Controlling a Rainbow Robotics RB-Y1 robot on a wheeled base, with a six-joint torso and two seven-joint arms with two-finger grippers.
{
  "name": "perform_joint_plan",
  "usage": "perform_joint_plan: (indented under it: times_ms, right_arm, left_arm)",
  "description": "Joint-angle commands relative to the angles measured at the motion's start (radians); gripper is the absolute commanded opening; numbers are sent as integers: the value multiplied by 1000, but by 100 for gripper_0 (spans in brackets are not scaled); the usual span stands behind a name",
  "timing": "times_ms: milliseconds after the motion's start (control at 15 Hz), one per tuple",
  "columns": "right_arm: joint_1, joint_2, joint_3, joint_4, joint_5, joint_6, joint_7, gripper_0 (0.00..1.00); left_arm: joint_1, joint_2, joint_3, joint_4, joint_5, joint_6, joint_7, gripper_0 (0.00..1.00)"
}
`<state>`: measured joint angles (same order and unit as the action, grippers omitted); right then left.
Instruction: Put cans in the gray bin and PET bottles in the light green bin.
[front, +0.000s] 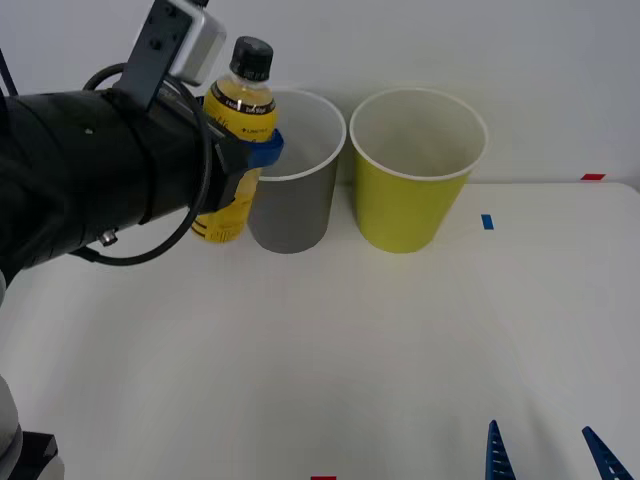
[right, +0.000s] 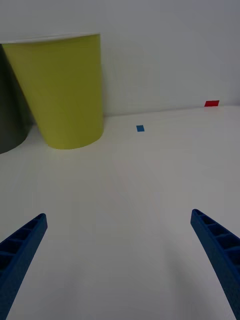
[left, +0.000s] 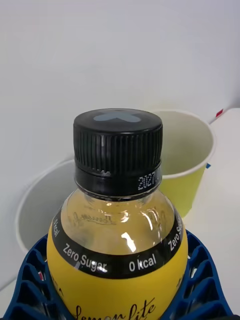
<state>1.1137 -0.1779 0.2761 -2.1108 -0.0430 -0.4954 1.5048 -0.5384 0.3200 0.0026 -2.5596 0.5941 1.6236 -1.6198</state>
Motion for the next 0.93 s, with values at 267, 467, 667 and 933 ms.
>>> perform_joint_plan:
  times_ms: [267, 467, 667, 933]
  right_arm:
    - [0, 0, 0, 0, 0, 0, 0, 100]
    - [0, 0, 0, 0, 0, 0, 0, 100]
    - [0, 0, 0, 0, 0, 0, 0, 100]
    - [0, 0, 0, 0, 0, 0, 0, 100]
  left_arm:
    - [-408, -44, 11, 420, 16, -5, -17, 0]
    - [-459, -114, -50, 524, -43, -99, -25, 0]
    - [-485, -156, -151, 654, -112, -266, -20, 0]
    - [-494, -223, -210, 892, -123, -562, -37, 0]
